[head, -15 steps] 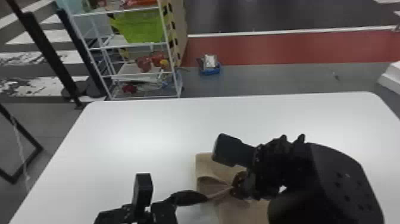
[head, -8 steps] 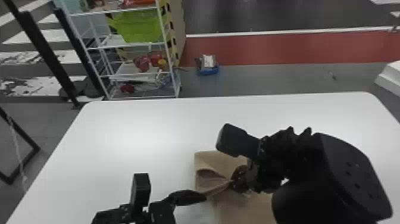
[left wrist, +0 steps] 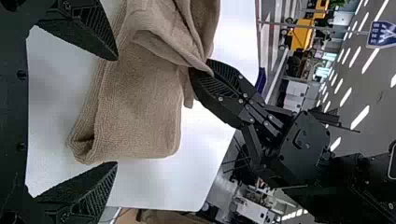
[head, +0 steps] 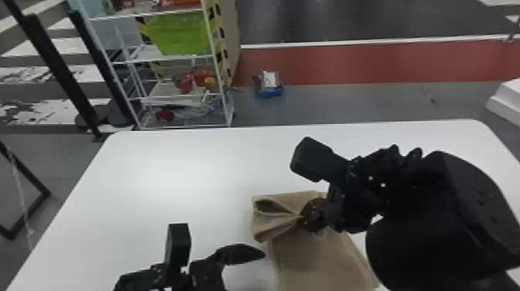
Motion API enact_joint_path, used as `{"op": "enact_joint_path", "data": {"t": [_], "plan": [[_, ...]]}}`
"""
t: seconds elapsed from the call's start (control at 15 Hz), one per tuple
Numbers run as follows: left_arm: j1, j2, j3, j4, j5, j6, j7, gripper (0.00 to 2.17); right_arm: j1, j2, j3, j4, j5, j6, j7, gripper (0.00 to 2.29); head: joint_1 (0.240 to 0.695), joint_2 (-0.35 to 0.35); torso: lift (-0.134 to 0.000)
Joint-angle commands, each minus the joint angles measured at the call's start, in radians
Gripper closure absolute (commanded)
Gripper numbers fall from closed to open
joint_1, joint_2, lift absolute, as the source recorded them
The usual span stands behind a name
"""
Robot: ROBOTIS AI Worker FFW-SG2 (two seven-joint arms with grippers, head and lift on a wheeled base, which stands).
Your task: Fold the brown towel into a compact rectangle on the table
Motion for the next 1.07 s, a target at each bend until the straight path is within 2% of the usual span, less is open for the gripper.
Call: {"op": "enact_joint_path", "data": {"t": [0.0,0.27,0.4,0.53,0.73,1.0], "plan": [[0.000,-0.004,0.008,-0.010,0.022,0.002,0.002,0.09,-0.001,-0.002,-0.039,-0.019,-0.021,-0.011,0.003,1.18,0.695,0.137,-0.123],[-0.009,-0.004,-0.006,-0.026,0.048,0.057,0.025,0.08,-0.007,-0.012,-0.110,-0.038,-0.057,-0.060,0.003,1.18,0.695,0.119,-0.123],[-0.034,-0.004,-0.009,-0.023,0.071,0.085,0.064,0.08,-0.006,-0.014,-0.139,-0.049,-0.072,-0.066,0.003,1.18,0.695,0.107,-0.123],[-0.060,-0.004,-0.026,0.011,0.073,0.078,0.143,0.08,-0.001,-0.018,-0.164,-0.063,-0.090,-0.082,0.003,1.18,0.695,0.097,-0.123],[-0.081,-0.004,-0.032,0.043,0.123,0.081,0.163,0.09,0.003,-0.020,-0.173,-0.083,-0.095,-0.079,0.003,1.18,0.695,0.090,-0.123],[-0.098,-0.004,-0.043,0.062,0.102,0.069,0.260,0.09,0.020,-0.029,-0.191,-0.123,-0.106,-0.076,0.003,1.18,0.695,0.074,-0.123]]}}
